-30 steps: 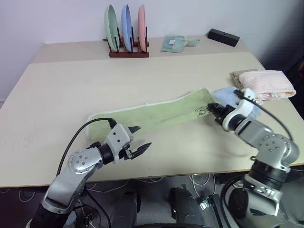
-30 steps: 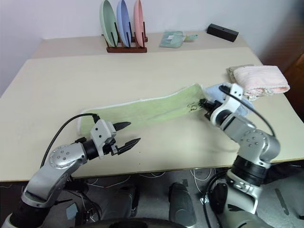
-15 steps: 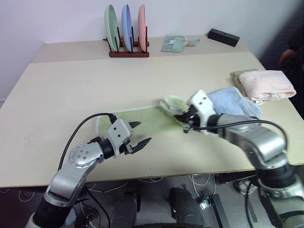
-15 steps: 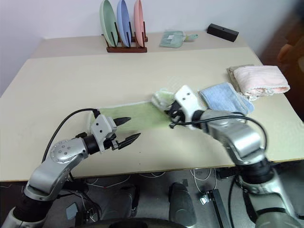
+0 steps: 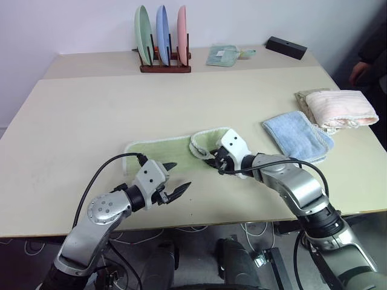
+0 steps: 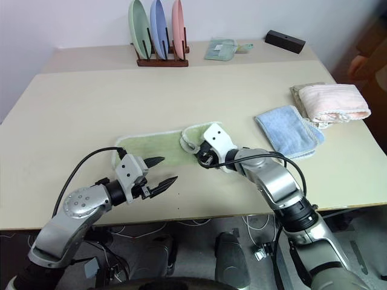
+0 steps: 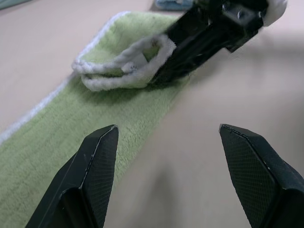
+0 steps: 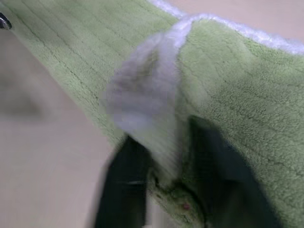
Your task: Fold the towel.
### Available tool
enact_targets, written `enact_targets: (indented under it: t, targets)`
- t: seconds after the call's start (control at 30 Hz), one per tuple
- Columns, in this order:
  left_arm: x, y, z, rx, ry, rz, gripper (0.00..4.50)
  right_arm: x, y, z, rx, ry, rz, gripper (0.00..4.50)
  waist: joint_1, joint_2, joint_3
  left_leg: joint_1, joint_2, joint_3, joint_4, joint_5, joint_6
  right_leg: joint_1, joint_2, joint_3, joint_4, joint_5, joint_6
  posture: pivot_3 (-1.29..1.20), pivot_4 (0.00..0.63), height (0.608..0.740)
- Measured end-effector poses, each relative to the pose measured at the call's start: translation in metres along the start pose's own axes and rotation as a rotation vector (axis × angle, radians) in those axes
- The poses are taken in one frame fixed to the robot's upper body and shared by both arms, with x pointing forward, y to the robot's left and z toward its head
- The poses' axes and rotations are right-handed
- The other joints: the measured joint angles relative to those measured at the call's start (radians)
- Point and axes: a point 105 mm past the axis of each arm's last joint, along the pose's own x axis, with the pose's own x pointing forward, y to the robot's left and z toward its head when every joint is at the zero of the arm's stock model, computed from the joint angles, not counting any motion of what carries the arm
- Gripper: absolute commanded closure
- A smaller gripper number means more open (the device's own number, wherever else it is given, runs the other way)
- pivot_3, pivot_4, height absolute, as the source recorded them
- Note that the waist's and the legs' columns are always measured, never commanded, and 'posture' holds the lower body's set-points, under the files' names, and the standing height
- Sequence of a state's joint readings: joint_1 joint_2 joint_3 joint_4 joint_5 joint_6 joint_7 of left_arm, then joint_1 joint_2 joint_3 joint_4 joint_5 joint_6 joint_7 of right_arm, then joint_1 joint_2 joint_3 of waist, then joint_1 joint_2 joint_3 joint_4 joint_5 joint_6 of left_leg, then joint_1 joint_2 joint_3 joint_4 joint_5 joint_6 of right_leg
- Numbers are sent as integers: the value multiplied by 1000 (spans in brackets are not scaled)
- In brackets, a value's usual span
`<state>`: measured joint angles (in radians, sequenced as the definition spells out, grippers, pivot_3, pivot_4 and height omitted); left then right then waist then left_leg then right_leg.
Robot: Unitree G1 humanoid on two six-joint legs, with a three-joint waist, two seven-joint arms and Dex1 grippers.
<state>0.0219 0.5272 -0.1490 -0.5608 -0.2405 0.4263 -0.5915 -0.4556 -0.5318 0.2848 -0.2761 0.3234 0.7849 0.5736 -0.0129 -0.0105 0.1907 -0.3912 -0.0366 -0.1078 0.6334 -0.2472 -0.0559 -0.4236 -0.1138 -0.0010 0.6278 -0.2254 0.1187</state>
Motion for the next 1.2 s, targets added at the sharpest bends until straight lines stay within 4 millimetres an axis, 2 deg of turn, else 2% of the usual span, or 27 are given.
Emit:
enact_targets:
  t: [0.03, 0.17, 0.27, 0.33, 0.37, 0.43, 0.57, 0.7, 0.8, 1.0, 1.17, 1.2]
  targets:
    - [0, 0, 0, -6, -2, 5, 1043, -6, 2, 4, -5, -33, 21, 1199, 1, 0, 0, 0, 0, 0, 0, 0, 0, 0, 0, 0, 0, 0, 0, 0, 150, 740]
    - [-2, -2, -4, -42, -3, 24, 1043, -33, 10, 24, -50, -161, 87, 1199, -1, 0, 0, 0, 0, 0, 0, 0, 0, 0, 0, 0, 0, 0, 0, 0, 150, 740]
    - [-5, 1, -7, -88, -16, 72, 1043, -45, -2, 37, 10, -250, 52, 2133, -2, 0, 0, 1, 0, 0, 0, 0, 0, 0, 0, 0, 1, 0, 0, 0, 150, 740]
    - [-7, 5, -7, -106, -28, 116, 1043, -45, -16, 44, 55, -293, -6, 3053, -2, 0, 0, 1, 0, 0, 0, 0, 0, 0, 0, 0, 1, 0, 0, 0, 150, 740]
    - [-8, 9, -7, -116, -41, 152, 1043, -42, -24, 46, 63, -299, -37, 3631, -2, 0, 0, 1, 0, 0, 0, 0, 0, 0, 0, 0, 1, 0, 0, 0, 150, 740]
    - [-9, 15, -10, -131, -47, 216, 1043, -34, -36, 44, 68, -295, -92, 4474, -1, 0, 0, 1, 0, 0, 0, 0, 0, 0, 0, 0, 1, 0, 0, 0, 150, 740]
    - [-11, 22, -21, -139, -31, 298, 1043, -5, -43, 27, 69, -254, -143, 4474, -2, 0, 0, 1, 0, 0, 0, 0, 0, 0, 0, 0, 0, 0, 0, 0, 150, 740]
    - [-11, 22, -22, -153, -37, 337, 1043, 23, -33, -1, 41, -166, -111, 4474, -1, 0, 0, 1, 0, 0, 0, 0, 0, 0, 0, 0, 0, 0, 0, 0, 150, 740]
    - [-13, 21, -23, -165, -39, 371, 1043, 34, -27, -20, 7, -95, -82, 4474, -2, 0, 0, 1, 0, 0, 0, 0, 0, 0, 0, 0, 0, 0, 0, 0, 150, 740]
    - [-24, 15, -25, -189, -27, 419, 1043, 37, -29, -20, -17, -91, -91, 4474, -3, -1, -1, 2, 0, 0, 0, 0, 0, 1, 0, 0, 1, 0, 0, 0, 150, 740]
    - [-25, 16, -23, -184, -32, 429, 1043, 37, -30, -20, -18, -91, -94, 4474, -2, -1, -2, 2, 0, 0, 0, 0, 0, 1, 0, 0, 1, 0, 0, 0, 150, 740]
    - [-26, 16, -23, -188, -30, 435, 795, 36, -29, -19, -13, -96, -89, 4242, -2, -1, -1, 2, 0, 0, 0, 0, 0, 1, 0, 0, 1, 0, 0, 0, 150, 740]
